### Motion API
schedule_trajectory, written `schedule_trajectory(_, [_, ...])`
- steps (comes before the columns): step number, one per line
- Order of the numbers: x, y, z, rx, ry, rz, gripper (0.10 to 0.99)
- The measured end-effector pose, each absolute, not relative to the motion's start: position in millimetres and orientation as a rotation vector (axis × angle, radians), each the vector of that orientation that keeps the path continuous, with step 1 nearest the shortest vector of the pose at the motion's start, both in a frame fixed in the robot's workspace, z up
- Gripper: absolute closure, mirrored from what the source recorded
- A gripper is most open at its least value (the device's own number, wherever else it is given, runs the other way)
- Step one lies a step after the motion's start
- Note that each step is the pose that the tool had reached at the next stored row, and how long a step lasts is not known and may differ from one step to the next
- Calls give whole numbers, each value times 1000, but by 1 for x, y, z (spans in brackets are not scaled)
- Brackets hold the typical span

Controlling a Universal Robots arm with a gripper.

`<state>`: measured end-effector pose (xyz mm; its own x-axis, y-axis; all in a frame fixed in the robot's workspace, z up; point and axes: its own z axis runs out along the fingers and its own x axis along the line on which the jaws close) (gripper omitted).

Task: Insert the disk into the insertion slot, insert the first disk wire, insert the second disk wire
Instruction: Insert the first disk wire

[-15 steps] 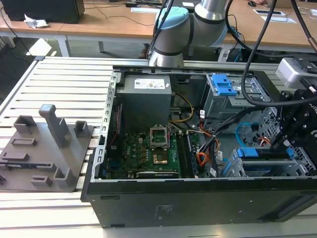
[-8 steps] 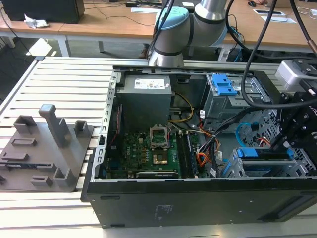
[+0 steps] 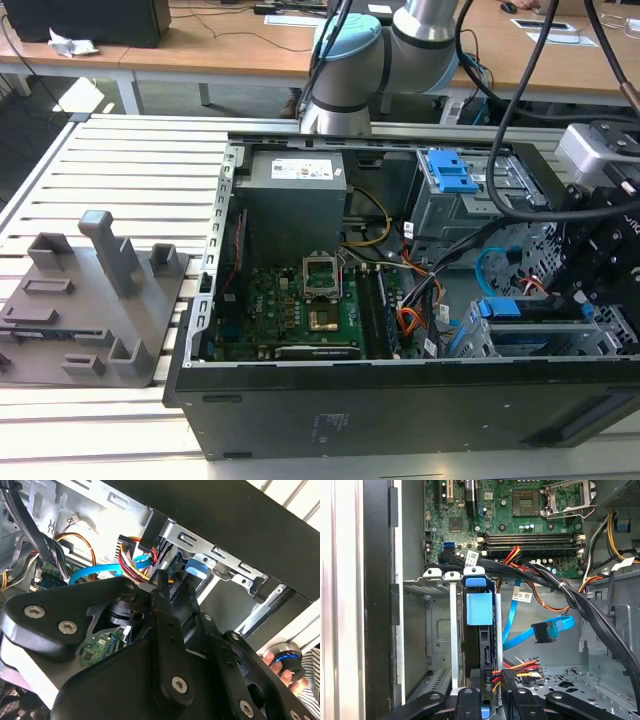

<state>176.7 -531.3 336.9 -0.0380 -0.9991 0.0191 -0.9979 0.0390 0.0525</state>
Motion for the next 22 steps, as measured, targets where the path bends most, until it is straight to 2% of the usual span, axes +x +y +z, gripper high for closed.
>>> schedule_trajectory(9, [177, -531, 362, 2143, -2227, -38, 784])
schedule_trajectory(16, [177, -531, 368, 2143, -2227, -38, 784])
schedule_trajectory(17, [177, -531, 368, 2143, -2228, -38, 796])
schedule_trajectory(18, [177, -531, 369, 2143, -2228, -38, 863])
schedule_trajectory(19, [177, -531, 369, 2143, -2227, -38, 863])
schedule_trajectory(20, [177, -531, 370, 2143, -2228, -38, 980])
schedule_trajectory(22, [176, -531, 370, 2144, -2228, -39, 980])
